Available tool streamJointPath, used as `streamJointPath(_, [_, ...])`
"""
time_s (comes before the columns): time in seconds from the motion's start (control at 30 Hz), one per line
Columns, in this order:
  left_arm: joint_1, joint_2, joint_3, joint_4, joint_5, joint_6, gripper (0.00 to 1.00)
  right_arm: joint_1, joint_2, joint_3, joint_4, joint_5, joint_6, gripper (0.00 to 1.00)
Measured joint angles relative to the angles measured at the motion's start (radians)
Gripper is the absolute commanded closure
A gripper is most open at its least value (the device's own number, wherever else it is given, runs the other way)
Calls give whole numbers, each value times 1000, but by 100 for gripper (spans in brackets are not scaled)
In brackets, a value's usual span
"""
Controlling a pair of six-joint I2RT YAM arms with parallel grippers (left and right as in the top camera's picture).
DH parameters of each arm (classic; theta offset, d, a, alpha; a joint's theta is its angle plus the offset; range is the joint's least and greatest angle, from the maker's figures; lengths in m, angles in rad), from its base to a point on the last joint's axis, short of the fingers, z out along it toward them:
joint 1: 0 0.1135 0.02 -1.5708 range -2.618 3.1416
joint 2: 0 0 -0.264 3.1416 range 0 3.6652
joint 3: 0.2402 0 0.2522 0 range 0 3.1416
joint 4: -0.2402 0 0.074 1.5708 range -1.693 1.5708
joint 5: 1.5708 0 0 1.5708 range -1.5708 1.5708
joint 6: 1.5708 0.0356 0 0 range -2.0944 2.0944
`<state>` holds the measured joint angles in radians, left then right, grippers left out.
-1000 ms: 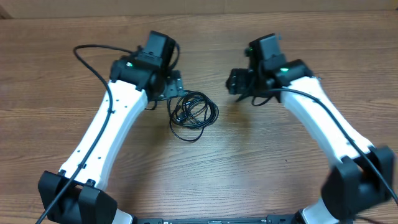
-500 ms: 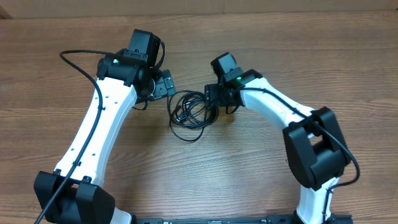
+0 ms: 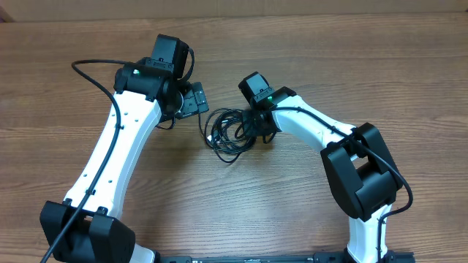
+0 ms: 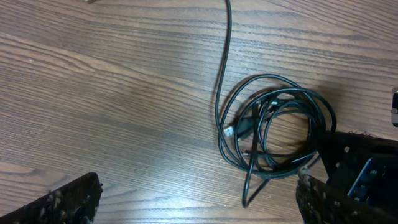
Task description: Untangle cables
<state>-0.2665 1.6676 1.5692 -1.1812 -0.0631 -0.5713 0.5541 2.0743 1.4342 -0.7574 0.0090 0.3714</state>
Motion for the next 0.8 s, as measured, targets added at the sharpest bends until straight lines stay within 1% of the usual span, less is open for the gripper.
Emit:
streamJointPath(0.13, [0,0,-5,8,1,0,4,0,0,39,-78,6,-6,96])
streamJointPath(0.2, [0,0,-12,17,3,0,9,0,-4,79,-114,7,-12,96])
streamJointPath(0.3, [0,0,-25,38,13,2,13,0,-32,142,-144,7,-17,96])
streamJointPath(0.43, [0,0,-44,90,64,29,19,0,-147,189,-149,7,-21,96])
streamJointPath(0.53, [0,2,-54,118,103,60,20,0,-240,206,-159,6,-23,96])
streamJointPath(0.6, [0,4,-57,142,133,90,17,0,-291,211,-172,3,-25,96])
streamJointPath(0.7, [0,5,-58,189,197,164,9,0,-332,212,-187,-27,-26,96])
streamJointPath(0.8, [0,5,-58,228,272,247,2,0,-336,212,-189,-93,-31,96])
